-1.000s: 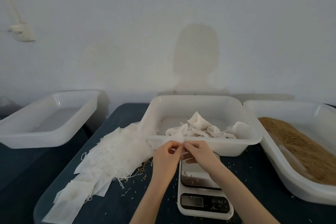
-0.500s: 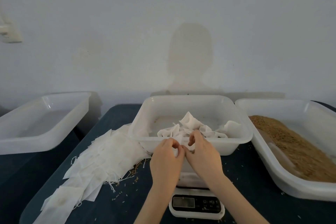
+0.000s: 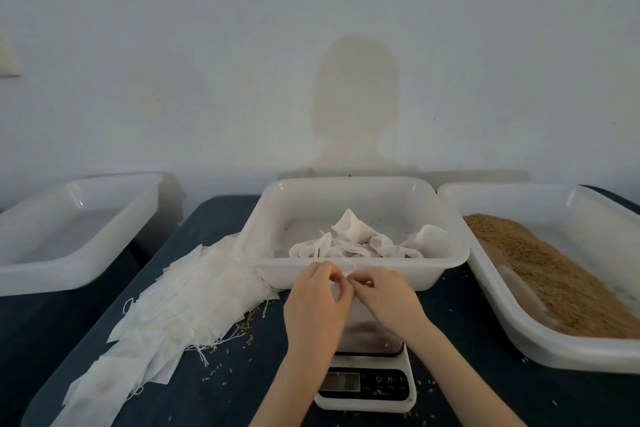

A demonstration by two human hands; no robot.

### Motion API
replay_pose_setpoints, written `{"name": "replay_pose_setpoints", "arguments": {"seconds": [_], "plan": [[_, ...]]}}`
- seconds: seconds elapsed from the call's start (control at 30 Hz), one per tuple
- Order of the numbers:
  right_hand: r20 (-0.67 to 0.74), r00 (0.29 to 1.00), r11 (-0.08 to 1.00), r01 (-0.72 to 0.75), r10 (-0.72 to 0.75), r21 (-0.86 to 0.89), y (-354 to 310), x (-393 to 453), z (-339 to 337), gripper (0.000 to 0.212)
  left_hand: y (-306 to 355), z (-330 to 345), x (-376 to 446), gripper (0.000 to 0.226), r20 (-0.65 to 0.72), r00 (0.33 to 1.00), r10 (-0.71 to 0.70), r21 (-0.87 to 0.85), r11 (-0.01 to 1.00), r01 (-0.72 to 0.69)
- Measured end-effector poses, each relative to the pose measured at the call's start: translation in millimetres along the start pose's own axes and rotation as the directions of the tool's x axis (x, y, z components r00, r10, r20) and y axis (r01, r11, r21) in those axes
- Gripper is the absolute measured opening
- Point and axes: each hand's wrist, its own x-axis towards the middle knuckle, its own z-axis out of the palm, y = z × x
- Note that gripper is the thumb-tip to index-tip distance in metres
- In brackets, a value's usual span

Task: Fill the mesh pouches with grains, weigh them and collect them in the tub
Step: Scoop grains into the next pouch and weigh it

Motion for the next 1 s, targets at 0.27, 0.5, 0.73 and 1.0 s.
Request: {"name": "replay_pose_setpoints", "arguments": {"seconds": [0.27, 0.5, 0.73, 1.0], "plan": [[0.072, 0.997, 0.977, -0.053, 0.039, 0.205, -2.8, 2.4, 2.7, 0.027, 1.8, 4.8, -0.9, 0.013, 0.024, 1.0, 0.019, -0.074, 0.997, -0.017], [0.058, 0.991, 0.987, -0.122, 0.116, 0.101, -1.5, -2.1, 0.7, 0.021, 0.3, 2.5, -6.9, 0.014, 0.021, 0.999, -0.027, -0.015, 1.0, 0.027], [0.01, 1.0, 0.942, -0.009, 0.013, -0.336, -3.1, 4.4, -13.6, 0.025, -0.1, 10.7, -11.7, 0.01, 0.024, 0.998, 0.057, -0.062, 0.997, -0.056], [0.101, 0.994, 0.921, 0.075, -0.039, -0.382, -3.6, 4.0, -44.0, 0.021, -11.1, 2.2, 7.7, 0.086, 0.442, 0.846, 0.298, -0.238, 0.948, -0.21]]}}
